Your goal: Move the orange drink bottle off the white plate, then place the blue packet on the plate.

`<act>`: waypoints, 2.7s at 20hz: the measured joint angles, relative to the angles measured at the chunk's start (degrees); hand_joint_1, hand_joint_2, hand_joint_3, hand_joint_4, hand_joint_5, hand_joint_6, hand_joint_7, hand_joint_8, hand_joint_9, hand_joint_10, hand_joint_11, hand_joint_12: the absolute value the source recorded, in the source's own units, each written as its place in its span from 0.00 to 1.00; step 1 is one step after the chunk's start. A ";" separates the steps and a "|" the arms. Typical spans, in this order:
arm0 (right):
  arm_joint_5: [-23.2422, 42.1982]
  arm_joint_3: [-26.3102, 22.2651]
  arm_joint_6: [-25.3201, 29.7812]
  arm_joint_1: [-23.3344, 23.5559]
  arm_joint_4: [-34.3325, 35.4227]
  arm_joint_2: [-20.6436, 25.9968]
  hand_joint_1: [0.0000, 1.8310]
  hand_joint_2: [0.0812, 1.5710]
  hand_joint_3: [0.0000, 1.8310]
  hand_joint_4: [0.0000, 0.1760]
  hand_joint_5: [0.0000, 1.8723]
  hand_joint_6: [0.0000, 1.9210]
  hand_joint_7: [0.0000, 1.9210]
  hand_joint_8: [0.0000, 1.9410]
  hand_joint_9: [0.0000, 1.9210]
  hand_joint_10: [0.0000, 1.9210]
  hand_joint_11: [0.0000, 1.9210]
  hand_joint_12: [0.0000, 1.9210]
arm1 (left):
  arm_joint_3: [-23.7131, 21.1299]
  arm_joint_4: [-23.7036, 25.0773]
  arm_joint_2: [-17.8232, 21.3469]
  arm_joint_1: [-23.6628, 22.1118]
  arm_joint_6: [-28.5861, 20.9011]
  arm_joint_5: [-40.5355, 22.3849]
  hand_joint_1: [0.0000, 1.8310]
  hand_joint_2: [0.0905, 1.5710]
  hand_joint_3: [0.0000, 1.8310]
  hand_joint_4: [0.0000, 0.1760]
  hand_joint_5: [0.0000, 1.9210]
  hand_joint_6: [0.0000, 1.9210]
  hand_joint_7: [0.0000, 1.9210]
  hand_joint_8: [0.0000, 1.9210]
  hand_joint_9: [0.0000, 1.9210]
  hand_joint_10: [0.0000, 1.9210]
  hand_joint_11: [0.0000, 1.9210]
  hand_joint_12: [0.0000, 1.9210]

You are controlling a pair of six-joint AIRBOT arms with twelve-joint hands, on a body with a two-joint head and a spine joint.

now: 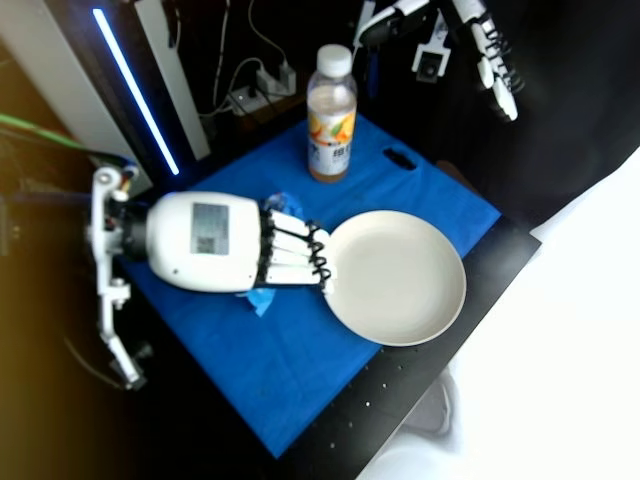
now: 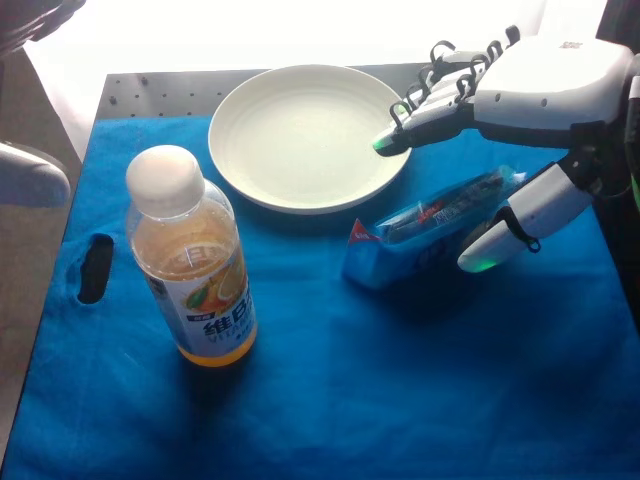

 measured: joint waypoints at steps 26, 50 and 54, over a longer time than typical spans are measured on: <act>-2.05 2.62 1.55 -1.38 -0.35 -2.95 0.70 0.66 0.00 0.00 0.66 0.15 0.53 0.60 0.43 0.70 0.25 0.99 | -0.39 0.13 -0.13 0.00 0.02 -0.42 0.30 0.30 0.00 1.00 0.00 0.00 0.00 0.00 0.00 0.00 0.00 0.00; 1.27 6.01 1.33 11.85 -2.03 -3.34 0.70 0.67 0.00 0.00 0.65 0.17 0.52 0.62 0.43 0.71 0.34 0.89 | 0.44 0.04 -1.33 0.24 0.02 0.04 0.31 0.34 0.00 1.00 0.00 0.00 0.00 0.00 0.00 0.00 0.00 0.00; 1.46 9.33 1.36 12.63 -0.57 -6.80 0.70 0.65 0.00 0.00 0.62 0.24 0.59 0.48 0.50 0.56 0.39 0.76 | 0.72 0.13 -1.57 0.24 0.04 0.04 0.30 0.34 0.00 1.00 0.00 0.00 0.00 0.00 0.00 0.00 0.00 0.00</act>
